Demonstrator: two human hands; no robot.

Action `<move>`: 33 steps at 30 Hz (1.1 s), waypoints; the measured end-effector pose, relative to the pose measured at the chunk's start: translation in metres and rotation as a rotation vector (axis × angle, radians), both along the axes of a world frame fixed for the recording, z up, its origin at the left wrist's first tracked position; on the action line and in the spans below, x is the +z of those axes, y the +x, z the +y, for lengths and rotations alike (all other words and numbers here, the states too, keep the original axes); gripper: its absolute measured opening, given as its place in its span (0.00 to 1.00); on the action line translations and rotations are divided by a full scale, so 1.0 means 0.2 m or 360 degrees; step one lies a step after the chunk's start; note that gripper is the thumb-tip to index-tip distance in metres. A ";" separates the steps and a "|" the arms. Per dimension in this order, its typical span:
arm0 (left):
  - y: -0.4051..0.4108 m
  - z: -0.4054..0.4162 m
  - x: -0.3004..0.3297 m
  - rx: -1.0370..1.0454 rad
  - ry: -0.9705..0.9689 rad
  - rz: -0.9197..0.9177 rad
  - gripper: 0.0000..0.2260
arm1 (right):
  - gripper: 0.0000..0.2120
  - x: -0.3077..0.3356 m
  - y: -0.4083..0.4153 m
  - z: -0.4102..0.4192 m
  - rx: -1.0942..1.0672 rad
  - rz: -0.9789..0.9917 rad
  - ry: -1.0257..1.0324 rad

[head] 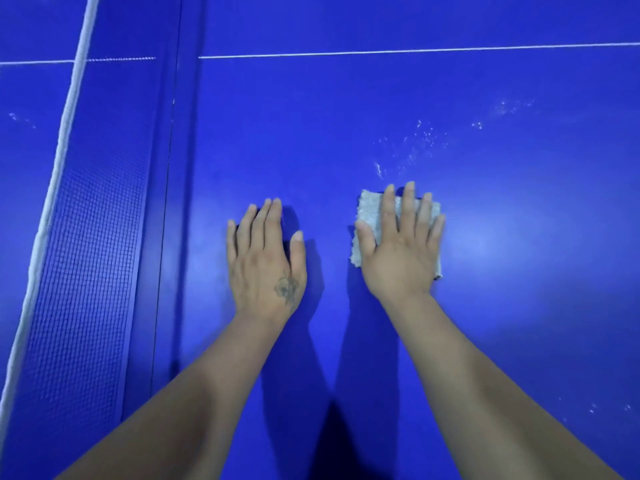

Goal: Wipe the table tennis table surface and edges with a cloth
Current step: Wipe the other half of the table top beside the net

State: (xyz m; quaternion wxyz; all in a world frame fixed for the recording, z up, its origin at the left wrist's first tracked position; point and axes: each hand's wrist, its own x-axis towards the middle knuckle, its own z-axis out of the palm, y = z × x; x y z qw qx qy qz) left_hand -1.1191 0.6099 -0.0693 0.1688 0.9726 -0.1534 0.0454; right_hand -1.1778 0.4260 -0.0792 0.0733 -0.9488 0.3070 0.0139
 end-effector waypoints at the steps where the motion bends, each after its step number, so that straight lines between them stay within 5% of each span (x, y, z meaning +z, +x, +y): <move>1: 0.09 -0.06 0.00 -0.0021 -0.0011 -0.0016 0.27 | 0.37 0.01 0.03 0.04 0.0068 0.0004 -0.0014; 7: 0.48 -0.25 -0.06 -0.0094 0.0142 -0.0025 0.31 | 0.32 0.03 -0.18 0.19 0.0437 0.0023 -0.0007; 13: 0.49 -0.24 -0.06 -0.0097 0.0240 0.0021 0.32 | 0.32 0.05 -0.40 0.07 0.0321 0.0104 -0.0079; 23: 0.50 -0.25 -0.08 -0.0063 0.0255 0.0018 0.28 | 0.33 0.01 0.18 -0.22 -0.0006 0.0014 -0.0010; 28: 0.51 -0.26 -0.09 -0.0054 0.0259 0.0036 0.28 | 0.32 0.02 0.39 -0.06 0.0217 -0.0057 -0.0009; 33: 0.51 -0.27 -0.08 -0.0042 0.0236 0.0047 0.28 | 0.31 0.03 0.16 -0.01 0.0463 -0.0037 -0.0003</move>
